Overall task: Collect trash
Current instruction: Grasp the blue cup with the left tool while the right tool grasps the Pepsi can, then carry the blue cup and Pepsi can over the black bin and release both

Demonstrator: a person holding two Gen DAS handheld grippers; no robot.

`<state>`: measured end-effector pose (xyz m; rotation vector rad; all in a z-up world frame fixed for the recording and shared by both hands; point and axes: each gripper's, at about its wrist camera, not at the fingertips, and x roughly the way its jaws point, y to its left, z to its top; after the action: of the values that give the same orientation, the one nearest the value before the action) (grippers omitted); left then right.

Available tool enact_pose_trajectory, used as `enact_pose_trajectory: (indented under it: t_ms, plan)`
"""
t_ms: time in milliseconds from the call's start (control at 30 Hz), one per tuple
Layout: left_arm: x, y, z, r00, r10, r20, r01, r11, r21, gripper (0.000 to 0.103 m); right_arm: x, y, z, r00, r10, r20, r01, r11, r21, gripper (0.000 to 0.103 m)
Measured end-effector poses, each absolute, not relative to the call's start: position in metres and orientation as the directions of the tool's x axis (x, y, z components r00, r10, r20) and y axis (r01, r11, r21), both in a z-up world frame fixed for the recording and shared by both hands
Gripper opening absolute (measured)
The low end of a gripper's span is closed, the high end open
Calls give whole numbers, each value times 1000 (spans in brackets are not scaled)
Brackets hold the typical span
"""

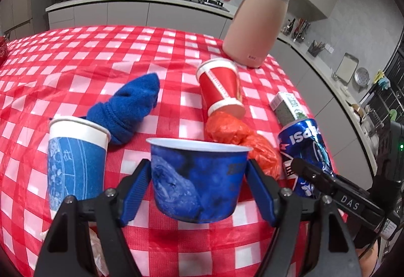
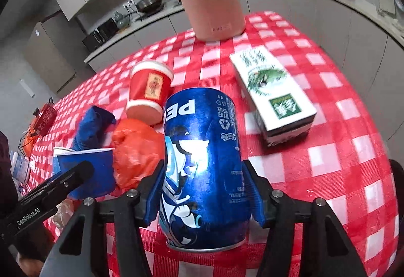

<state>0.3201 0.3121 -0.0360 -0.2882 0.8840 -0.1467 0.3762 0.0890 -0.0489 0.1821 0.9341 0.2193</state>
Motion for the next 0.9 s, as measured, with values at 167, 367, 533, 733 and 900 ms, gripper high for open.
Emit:
enact_pose_trajectory:
  t_ms: [167,367,533,733,900]
  plan:
    - [313,302,-17,663,-247,-706,20,950,-313,76,365,72,-30,607,277,-745,-104,957,272,60]
    - [300,274,-6,680,-255,-687,36,948,-317,76,349,47,-17,625,293,-723,-120,952,282,59]
    - [290,247,-3,677,-274,-683,48,943,-330,76,334,20,-12,632,295,-717,-124,951,282,59]
    - [287,212,0,655,-317,-686,116,939,-323,76,314,-16,-5,655,266,-708,-72,954,292,59]
    - [286,189,-2,627,-377,-681,196,923,-331,76,295,-43,-5,675,210,-707,18,954,300,59]
